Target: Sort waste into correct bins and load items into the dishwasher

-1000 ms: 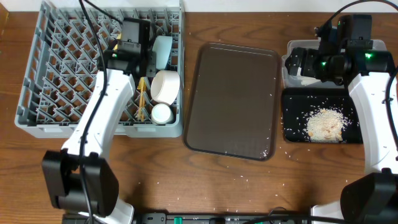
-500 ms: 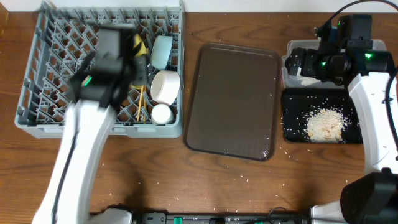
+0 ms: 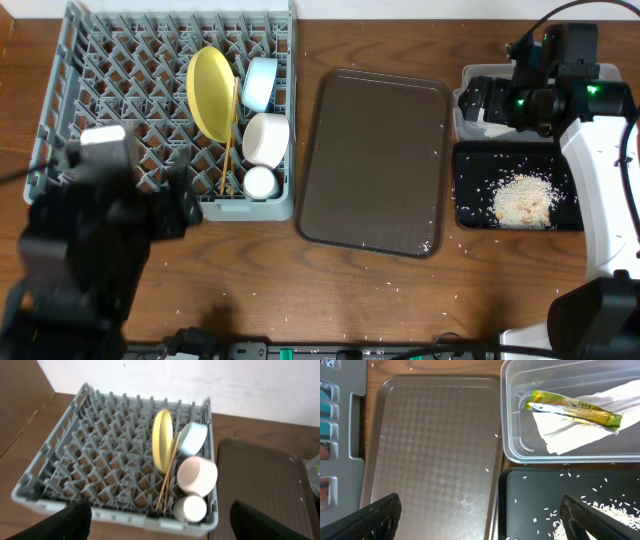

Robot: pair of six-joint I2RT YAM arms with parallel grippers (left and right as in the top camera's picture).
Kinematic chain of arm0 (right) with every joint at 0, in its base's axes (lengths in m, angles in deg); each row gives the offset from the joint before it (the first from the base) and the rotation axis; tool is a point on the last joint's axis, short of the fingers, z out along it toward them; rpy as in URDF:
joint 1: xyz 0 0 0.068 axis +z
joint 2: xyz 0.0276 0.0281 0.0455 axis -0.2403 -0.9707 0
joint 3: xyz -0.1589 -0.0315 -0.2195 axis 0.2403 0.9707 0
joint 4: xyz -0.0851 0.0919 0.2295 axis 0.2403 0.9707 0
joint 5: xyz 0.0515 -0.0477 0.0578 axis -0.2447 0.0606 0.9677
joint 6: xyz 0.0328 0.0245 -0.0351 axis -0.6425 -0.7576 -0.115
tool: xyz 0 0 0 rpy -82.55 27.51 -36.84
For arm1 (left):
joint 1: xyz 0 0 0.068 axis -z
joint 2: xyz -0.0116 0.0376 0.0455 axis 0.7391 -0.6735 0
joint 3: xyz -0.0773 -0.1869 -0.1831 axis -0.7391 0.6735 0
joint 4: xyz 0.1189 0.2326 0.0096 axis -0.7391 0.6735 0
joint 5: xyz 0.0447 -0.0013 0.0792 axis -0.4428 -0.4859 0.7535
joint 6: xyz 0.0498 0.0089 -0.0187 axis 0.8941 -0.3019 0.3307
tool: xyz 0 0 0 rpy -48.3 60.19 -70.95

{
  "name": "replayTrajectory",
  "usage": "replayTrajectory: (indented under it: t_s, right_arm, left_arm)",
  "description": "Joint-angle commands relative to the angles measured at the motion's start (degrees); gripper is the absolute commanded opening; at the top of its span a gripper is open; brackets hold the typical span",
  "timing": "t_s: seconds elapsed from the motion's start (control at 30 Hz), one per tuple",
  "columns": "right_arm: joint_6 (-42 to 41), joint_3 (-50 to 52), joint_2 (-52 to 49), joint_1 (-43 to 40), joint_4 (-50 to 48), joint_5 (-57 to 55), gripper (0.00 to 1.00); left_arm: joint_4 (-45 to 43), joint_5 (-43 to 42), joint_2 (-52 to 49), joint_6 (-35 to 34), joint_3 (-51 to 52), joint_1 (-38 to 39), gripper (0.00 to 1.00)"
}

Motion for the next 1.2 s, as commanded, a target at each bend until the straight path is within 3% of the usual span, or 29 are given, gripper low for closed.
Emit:
replayTrajectory:
  t_s: [0.0,0.2,0.37,0.63,0.87,1.17]
  right_arm:
    - [0.4,0.1,1.2,0.1,-0.1,-0.1,0.99]
    - [0.4,0.1,1.2,0.1,-0.1,-0.1,0.99]
    - [0.4,0.1,1.2,0.1,-0.1,-0.1,0.99]
    - [0.4,0.1,1.2,0.1,-0.1,-0.1,0.99]
    - [0.4,0.1,1.2,0.1,-0.1,-0.1,0.99]
    - [0.4,0.1,1.2,0.1,-0.1,-0.1,0.99]
  left_arm:
    - [2.5,0.5,3.3,0.1,-0.2,0.0,0.9]
    - [4.8,0.9,6.2,0.1,0.4,-0.2,0.9]
    - [0.8,2.1,9.2,0.7,5.3,-3.7,0.9]
    - [-17.6,0.0,21.7,1.0,24.8,-11.3,0.9]
    - [-42.1,-6.7,35.5,1.0,50.3,-16.2,0.9]
    - [-55.4,-7.5,44.0,1.0,69.2,-16.3,0.9]
